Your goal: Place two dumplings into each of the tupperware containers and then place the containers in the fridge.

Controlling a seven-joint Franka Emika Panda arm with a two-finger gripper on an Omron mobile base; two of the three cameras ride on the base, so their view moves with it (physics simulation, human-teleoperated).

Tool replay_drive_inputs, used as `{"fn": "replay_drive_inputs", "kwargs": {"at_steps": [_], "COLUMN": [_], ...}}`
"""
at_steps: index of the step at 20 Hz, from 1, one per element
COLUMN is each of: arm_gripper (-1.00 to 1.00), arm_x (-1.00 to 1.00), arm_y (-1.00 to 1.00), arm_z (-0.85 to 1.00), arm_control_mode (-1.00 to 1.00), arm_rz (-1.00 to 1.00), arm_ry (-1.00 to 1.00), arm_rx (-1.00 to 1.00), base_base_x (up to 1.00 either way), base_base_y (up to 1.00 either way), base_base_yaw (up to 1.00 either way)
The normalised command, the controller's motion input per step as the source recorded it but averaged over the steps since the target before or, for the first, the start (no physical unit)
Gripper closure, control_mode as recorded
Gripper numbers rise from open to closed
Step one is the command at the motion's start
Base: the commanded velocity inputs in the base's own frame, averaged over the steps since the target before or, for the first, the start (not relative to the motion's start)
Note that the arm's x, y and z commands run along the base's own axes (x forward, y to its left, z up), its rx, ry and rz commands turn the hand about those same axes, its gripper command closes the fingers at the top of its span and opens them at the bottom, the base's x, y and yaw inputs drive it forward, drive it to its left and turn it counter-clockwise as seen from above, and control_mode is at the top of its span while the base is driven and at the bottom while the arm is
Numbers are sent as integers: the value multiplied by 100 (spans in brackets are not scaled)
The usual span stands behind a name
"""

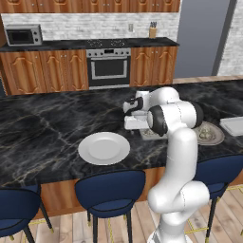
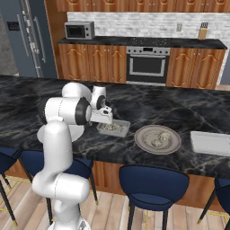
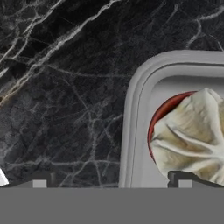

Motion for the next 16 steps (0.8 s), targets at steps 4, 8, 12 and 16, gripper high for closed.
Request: {"fn": "replay_drive_inputs", "kwargs": {"at_steps": [4, 8, 12, 16], "arm_gripper": [-100, -100, -100, -100], "arm_x": [0, 0, -4, 3], "arm_y": [57, 6, 0, 0], "arm_z": [-8, 0, -31, -59], "arm_control_mode": [-100, -100, -100, -100], "arm_rz": [-1, -3, -2, -2], "arm_ry": [-1, 0, 0, 0], "arm_rx": [-3, 0, 0, 0], "base_base_x": [0, 0, 0, 0], "base_base_y": [0, 0, 0, 0], "base_base_yaw": [0, 0, 0, 0]}}
